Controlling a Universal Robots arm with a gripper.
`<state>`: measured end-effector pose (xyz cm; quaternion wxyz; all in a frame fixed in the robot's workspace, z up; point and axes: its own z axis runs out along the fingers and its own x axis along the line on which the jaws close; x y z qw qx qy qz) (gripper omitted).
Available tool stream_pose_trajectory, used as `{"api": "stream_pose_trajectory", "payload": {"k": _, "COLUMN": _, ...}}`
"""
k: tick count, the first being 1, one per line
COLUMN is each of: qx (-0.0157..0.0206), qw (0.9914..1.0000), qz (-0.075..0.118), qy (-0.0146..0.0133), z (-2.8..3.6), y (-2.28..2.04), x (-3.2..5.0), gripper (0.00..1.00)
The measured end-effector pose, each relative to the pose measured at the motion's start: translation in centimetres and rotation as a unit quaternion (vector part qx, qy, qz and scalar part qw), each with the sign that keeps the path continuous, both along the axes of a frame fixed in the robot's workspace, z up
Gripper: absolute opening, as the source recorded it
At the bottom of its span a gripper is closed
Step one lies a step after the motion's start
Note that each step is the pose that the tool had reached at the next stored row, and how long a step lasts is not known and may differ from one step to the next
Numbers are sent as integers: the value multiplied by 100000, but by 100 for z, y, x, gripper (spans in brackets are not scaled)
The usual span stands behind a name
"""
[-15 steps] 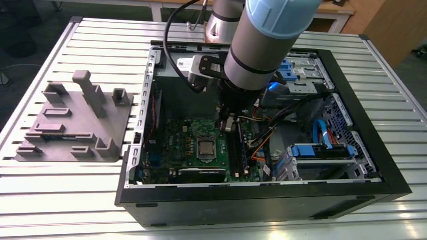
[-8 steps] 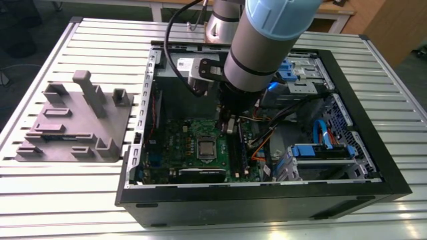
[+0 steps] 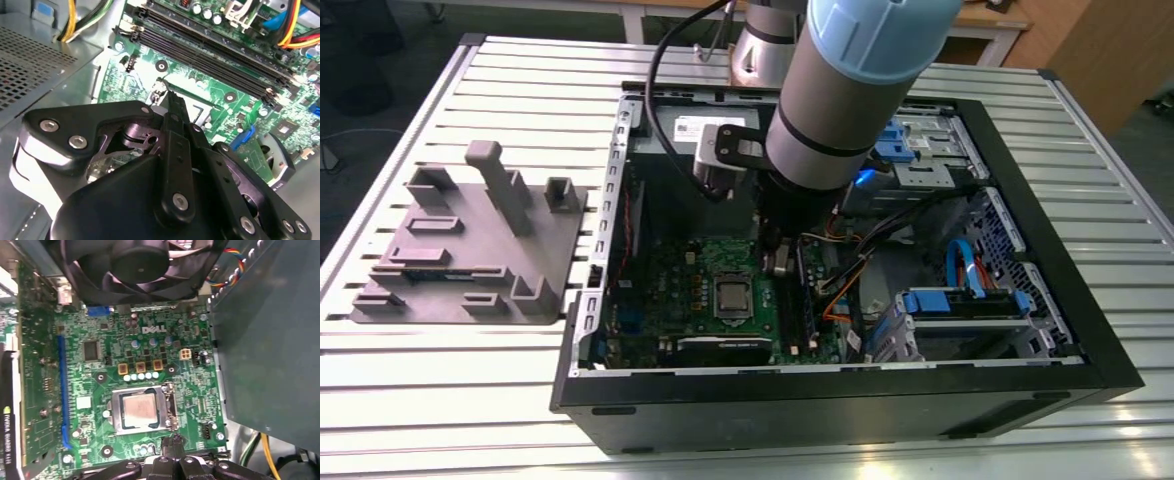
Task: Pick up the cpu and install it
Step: 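Install the first cpu locking lever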
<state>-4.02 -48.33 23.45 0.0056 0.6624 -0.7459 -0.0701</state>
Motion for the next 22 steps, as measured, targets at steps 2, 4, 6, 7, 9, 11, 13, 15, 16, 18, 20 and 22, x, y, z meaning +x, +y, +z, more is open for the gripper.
{"api": "stream_pose_trajectory", "payload": {"k": 2, "qx": -61, "qw": 100000, "qz": 219, "qy": -66, "z": -2, "y": -4, "x": 0, "gripper": 10}}
{"api": "stream_pose_trajectory", "payload": {"k": 4, "qx": -70, "qw": 99999, "qz": 361, "qy": -218, "z": -3, "y": -6, "x": -3, "gripper": 10}}
{"api": "stream_pose_trajectory", "payload": {"k": 6, "qx": -64, "qw": 99999, "qz": 416, "qy": -349, "z": -3, "y": -8, "x": -4, "gripper": 10}}
{"api": "stream_pose_trajectory", "payload": {"k": 7, "qx": -61, "qw": 99998, "qz": 426, "qy": -354, "z": -3, "y": -8, "x": -4, "gripper": 10}}
{"api": "stream_pose_trajectory", "payload": {"k": 9, "qx": -60, "qw": 99998, "qz": 431, "qy": -359, "z": -4, "y": -8, "x": -4, "gripper": 10}}
{"api": "stream_pose_trajectory", "payload": {"k": 11, "qx": -91, "qw": 99998, "qz": 434, "qy": -357, "z": -4, "y": -8, "x": -4, "gripper": 10}}
{"api": "stream_pose_trajectory", "payload": {"k": 13, "qx": -97, "qw": 99998, "qz": 434, "qy": -357, "z": -5, "y": -9, "x": -4, "gripper": 10}}
{"api": "stream_pose_trajectory", "payload": {"k": 15, "qx": -96, "qw": 99998, "qz": 433, "qy": -359, "z": -11, "y": -19, "x": -5, "gripper": 10}}
{"api": "stream_pose_trajectory", "payload": {"k": 16, "qx": -103, "qw": 99998, "qz": 469, "qy": -357, "z": -14, "y": -26, "x": -5, "gripper": 10}}
{"api": "stream_pose_trajectory", "payload": {"k": 18, "qx": -103, "qw": 99997, "qz": 625, "qy": -358, "z": -20, "y": -58, "x": -4, "gripper": 10}}
{"api": "stream_pose_trajectory", "payload": {"k": 20, "qx": -100, "qw": 99996, "qz": 841, "qy": -359, "z": -28, "y": -80, "x": -5, "gripper": 10}}
{"api": "stream_pose_trajectory", "payload": {"k": 22, "qx": -101, "qw": 99995, "qz": 974, "qy": -359, "z": -34, "y": -97, "x": -6, "gripper": 10}}
